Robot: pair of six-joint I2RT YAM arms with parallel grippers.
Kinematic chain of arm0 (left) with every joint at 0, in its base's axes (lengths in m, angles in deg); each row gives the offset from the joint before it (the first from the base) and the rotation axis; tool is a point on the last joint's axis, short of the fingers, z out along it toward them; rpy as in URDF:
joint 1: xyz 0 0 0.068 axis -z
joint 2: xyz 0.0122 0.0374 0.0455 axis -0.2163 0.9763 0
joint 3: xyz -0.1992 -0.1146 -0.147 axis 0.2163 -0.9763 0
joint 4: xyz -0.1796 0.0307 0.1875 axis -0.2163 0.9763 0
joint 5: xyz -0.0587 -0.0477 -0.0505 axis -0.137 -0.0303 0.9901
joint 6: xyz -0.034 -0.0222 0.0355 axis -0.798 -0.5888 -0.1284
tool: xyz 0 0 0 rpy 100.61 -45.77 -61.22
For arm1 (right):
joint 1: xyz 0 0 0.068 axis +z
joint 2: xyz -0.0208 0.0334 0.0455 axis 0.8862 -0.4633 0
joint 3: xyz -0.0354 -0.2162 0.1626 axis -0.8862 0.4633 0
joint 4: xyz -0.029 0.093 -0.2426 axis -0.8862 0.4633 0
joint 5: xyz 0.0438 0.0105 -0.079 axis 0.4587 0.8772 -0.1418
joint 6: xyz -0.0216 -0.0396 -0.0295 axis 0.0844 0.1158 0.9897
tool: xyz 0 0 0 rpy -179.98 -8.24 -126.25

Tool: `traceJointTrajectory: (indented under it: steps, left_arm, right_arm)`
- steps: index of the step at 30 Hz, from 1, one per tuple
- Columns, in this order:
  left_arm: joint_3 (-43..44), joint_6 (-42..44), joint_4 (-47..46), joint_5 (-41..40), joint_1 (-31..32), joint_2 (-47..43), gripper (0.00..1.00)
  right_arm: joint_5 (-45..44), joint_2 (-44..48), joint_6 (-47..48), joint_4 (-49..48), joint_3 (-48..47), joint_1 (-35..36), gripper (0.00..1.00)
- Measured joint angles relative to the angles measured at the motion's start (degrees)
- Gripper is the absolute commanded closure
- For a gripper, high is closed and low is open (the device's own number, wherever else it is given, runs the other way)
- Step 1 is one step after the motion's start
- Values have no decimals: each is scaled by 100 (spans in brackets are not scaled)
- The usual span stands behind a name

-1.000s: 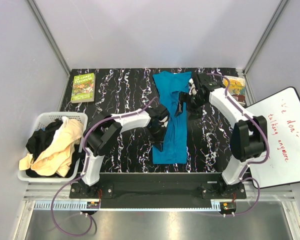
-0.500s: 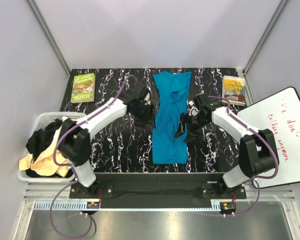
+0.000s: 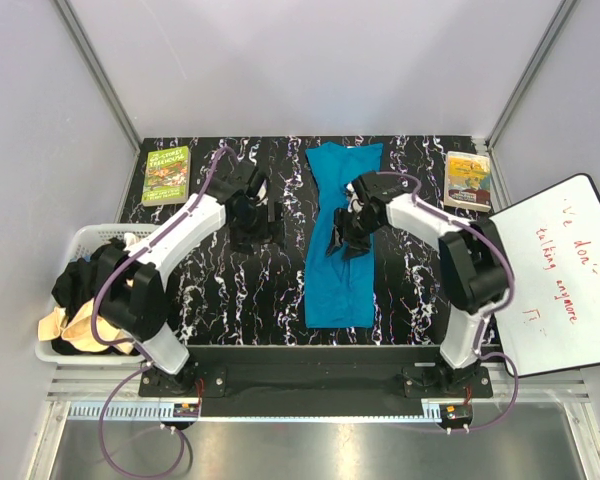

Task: Fold and stack the t-shirts
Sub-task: Rotate the tshirt 90 degrees

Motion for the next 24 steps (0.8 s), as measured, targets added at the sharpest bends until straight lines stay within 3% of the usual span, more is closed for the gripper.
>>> traceJointTrajectory:
  steps: [10, 16, 24]
  left_arm:
    - [-330, -46, 48, -122, 2, -413, 9]
    - [-404, -98, 52, -160, 2, -428, 9]
    - [-404, -129, 48, -162, 2, -428, 9]
  right_arm:
    - [-221, -1281, 61, -192, -1152, -2, 76]
    - [-236, -1394, 85, -181, -1207, -2, 79]
    - [-481, -1349, 107, -120, -1180, -7, 69]
